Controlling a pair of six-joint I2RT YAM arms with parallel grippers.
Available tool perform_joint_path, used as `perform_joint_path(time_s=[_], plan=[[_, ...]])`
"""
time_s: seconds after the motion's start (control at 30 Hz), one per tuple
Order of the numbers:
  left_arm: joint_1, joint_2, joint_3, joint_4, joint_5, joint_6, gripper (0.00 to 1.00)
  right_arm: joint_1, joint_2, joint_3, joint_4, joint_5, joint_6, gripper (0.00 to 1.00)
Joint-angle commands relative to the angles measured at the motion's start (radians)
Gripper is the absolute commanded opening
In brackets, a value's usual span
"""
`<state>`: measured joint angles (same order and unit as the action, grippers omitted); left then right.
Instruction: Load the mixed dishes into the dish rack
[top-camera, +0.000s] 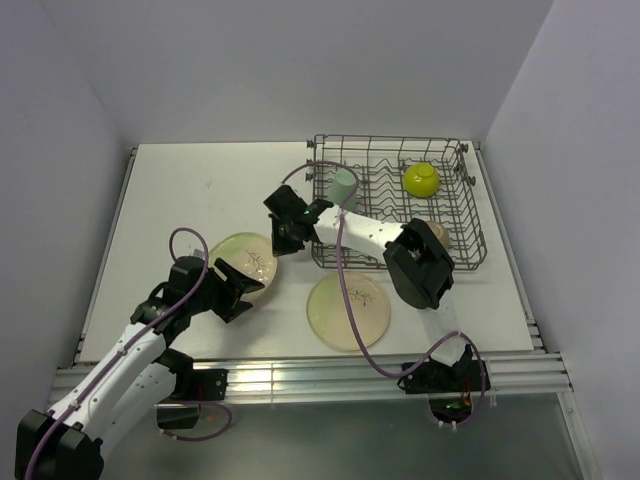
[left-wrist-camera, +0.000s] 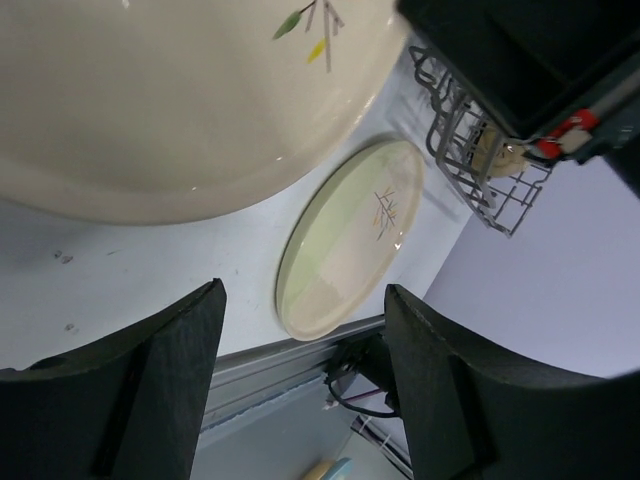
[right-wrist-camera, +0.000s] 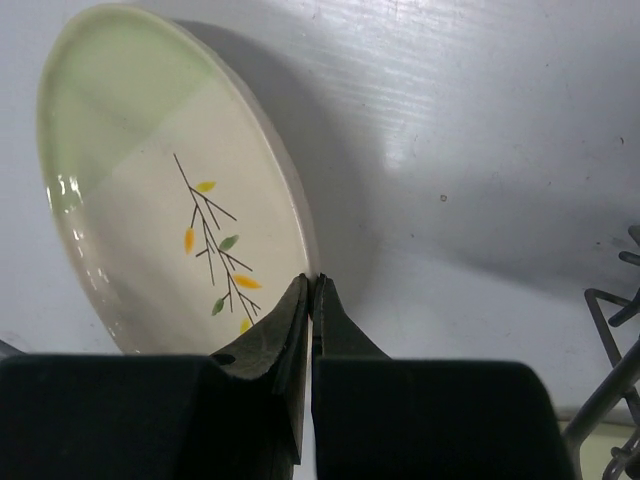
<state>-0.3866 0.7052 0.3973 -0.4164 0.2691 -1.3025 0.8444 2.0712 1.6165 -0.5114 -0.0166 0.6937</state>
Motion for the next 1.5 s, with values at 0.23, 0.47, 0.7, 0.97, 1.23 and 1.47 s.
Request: perform_joint_path(time_s=[0.23, 0.47, 0.7, 0.97, 1.23, 1.47], plan=[[-0.029, 0.051, -0.06, 0.123, -0.025, -0.095, 0.73, -0.019, 0.017, 0.075, 0.02, -0.02, 0.069, 0.0], [-0.044, 0.065, -0.156, 0.215, -0.045, -0.173, 0.76, -0.021, 0.01, 0.051, 0.034, -0.028, 0.076, 0.0], [-0.044, 0.089, -0.189, 0.286, -0.073, -0.241, 0.77, -0.021, -0.019, 0.008, 0.066, -0.045, 0.089, 0.0], [-0.044, 0.08, -0.251, 0.396, -0.103, -0.339, 0.78, -0.018, -0.043, -0.021, 0.08, -0.048, 0.101, 0.0], [-0.044, 0.08, -0.298, 0.459, -0.123, -0.388, 0.79, -0.019, -0.057, -0.033, 0.094, -0.054, 0.109, 0.0], [-0.046, 0.001, -0.327, 0.447, -0.189, -0.451, 0.78, -0.018, -0.072, -0.059, 0.114, -0.059, 0.122, 0.0]])
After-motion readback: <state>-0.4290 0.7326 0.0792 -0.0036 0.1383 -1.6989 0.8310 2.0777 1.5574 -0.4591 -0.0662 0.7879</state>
